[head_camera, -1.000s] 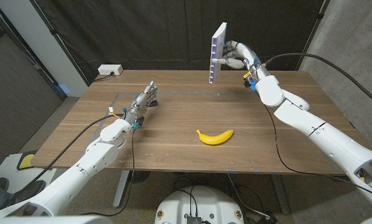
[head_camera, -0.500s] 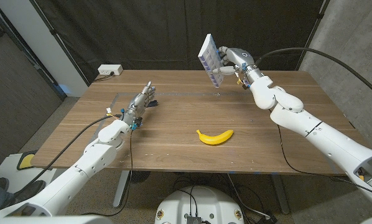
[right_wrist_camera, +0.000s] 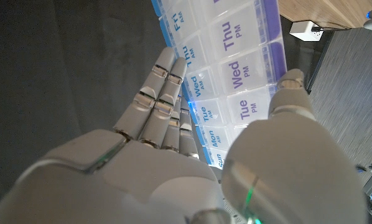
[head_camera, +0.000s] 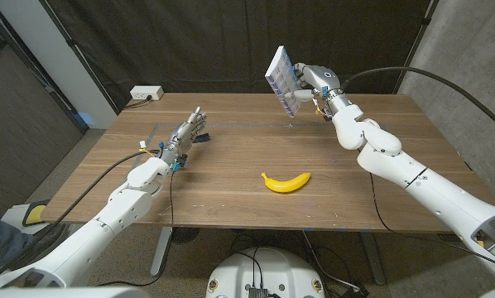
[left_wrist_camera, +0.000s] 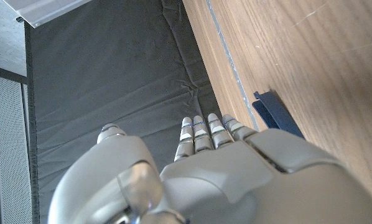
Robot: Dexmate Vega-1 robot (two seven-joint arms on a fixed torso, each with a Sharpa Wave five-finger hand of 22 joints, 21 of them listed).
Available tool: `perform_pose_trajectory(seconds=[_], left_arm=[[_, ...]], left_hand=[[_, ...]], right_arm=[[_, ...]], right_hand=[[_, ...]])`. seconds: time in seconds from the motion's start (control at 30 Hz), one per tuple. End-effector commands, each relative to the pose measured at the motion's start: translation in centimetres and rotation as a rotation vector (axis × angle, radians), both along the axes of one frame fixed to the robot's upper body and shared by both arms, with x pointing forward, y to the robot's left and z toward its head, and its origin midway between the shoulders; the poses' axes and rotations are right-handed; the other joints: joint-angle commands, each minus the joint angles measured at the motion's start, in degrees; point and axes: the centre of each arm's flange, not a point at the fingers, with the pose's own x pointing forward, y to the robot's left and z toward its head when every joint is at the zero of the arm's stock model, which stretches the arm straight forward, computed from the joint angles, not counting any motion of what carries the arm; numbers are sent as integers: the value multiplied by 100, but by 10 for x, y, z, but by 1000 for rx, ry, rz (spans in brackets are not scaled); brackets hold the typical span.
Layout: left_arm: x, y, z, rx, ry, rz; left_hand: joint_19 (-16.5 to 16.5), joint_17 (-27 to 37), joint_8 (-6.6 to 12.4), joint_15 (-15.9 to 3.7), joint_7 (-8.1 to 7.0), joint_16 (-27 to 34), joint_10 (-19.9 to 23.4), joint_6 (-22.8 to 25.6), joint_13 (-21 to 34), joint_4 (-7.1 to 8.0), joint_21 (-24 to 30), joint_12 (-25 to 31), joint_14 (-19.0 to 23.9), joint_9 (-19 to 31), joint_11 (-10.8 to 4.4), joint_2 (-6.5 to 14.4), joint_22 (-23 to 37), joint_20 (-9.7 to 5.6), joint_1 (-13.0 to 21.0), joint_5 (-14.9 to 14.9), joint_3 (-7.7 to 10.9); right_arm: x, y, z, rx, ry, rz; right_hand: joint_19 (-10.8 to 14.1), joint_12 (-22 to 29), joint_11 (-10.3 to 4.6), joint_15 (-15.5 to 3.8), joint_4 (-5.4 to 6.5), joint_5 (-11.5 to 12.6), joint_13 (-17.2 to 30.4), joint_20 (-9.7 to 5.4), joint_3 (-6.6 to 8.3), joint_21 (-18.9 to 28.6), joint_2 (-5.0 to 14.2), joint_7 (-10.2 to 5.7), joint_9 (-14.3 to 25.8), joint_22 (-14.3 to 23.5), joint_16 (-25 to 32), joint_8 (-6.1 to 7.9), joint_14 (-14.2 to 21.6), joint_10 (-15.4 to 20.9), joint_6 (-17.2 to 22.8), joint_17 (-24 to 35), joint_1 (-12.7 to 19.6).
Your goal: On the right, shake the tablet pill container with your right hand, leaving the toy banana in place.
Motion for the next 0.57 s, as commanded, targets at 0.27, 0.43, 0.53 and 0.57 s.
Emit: perform_pose_trajectory(seconds=[0.27,0.43,0.53,0.57], left_arm=[[1,6,-5,6,14,-14],[1,7,-1,5,1,-13],[2,8,-2,2,9,-17],[3,8,-2,5,13,-19]], left_hand=[[-73,31,2,25,6,9,-8,17,20,1,0,24,-21,26,16,22,25,-1,12,-20,-34],[-72,31,2,24,8,9,-8,18,20,2,1,24,-20,26,11,23,25,-4,14,-21,-36],[-69,31,3,20,4,11,-8,19,20,3,3,24,-17,26,15,25,25,-4,15,-22,-37],[-72,31,1,15,2,12,-6,16,20,3,2,25,-14,26,14,25,25,-2,16,-22,-38]], right_arm=[[3,5,-2,1,4,-60],[2,6,0,1,-4,-63],[3,7,-1,8,-11,-64],[3,7,-2,12,-12,-61]], right_hand=[[2,13,-1515,-684,138,46,191,-658,487,13,1131,-1679,36,17,-6,45,-15,1530,1725,9,655],[0,11,-1518,-692,137,51,192,-657,498,14,1151,-1681,40,18,0,44,-3,1534,1737,14,665],[1,14,-1521,-693,135,54,193,-656,502,16,1156,-1684,42,18,0,46,-3,1547,1751,16,669],[7,15,-1526,-693,136,55,193,-654,504,18,1161,-1686,43,18,2,46,2,1551,1753,16,669]])
